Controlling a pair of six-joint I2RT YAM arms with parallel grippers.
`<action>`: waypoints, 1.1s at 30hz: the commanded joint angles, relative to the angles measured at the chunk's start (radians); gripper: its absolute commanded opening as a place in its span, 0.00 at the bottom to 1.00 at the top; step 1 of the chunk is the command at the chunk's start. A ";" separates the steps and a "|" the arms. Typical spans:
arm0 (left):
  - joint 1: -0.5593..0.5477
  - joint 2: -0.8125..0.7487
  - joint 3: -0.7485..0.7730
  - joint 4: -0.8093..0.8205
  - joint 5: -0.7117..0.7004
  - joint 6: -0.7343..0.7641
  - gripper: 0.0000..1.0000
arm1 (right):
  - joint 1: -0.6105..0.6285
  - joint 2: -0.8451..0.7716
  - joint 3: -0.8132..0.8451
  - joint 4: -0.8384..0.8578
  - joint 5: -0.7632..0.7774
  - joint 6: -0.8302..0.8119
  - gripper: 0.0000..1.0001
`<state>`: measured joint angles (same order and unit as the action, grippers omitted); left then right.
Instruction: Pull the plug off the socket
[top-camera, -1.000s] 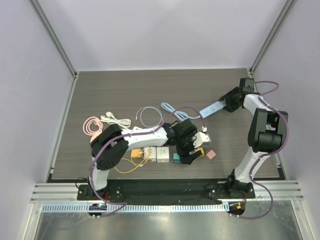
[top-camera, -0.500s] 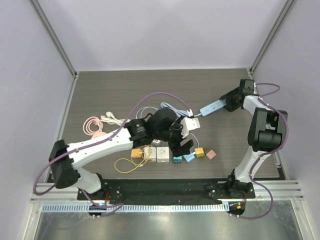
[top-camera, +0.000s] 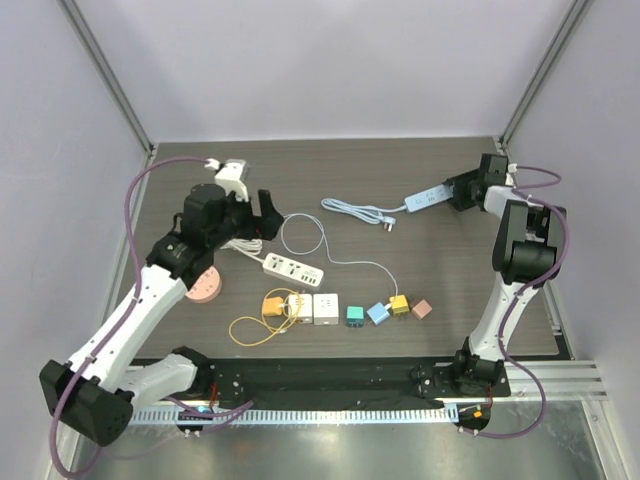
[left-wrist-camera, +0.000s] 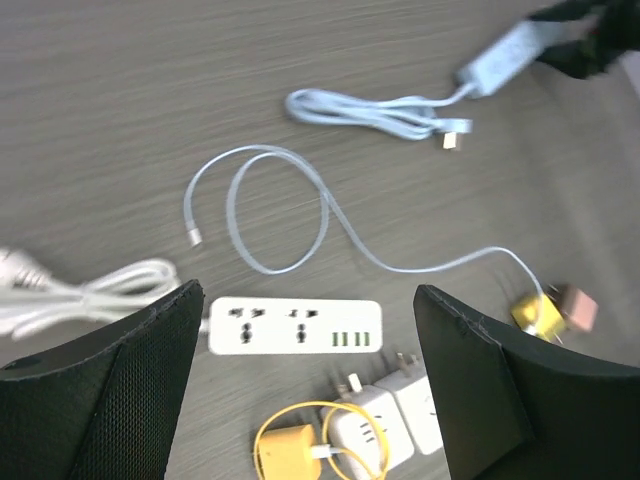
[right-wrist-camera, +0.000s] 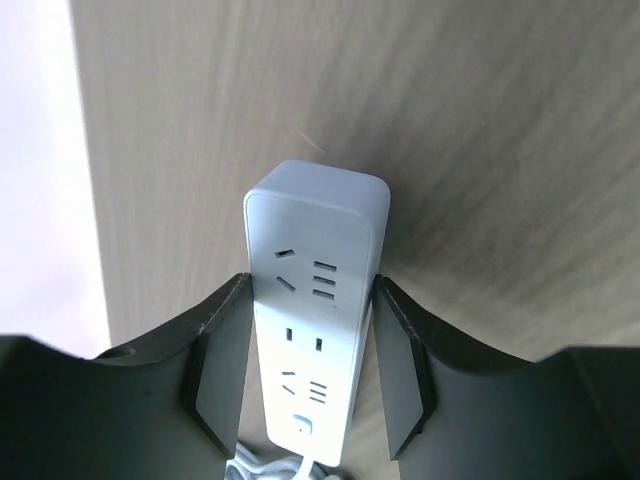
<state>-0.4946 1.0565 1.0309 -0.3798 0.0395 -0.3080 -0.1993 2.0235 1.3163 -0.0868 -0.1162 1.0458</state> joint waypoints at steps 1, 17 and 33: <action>0.131 0.017 -0.052 -0.025 0.058 -0.154 0.86 | -0.038 0.015 0.099 0.075 0.041 0.022 0.04; 0.275 0.073 -0.144 0.085 0.232 -0.319 1.00 | -0.003 -0.080 0.282 -0.304 0.101 -0.384 1.00; -0.073 -0.114 -0.396 0.217 0.124 -0.416 1.00 | 0.639 -0.731 -0.171 -0.383 0.374 -0.527 1.00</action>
<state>-0.5549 1.0130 0.6979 -0.2653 0.1799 -0.6724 0.3717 1.4399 1.3174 -0.4885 0.2180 0.5209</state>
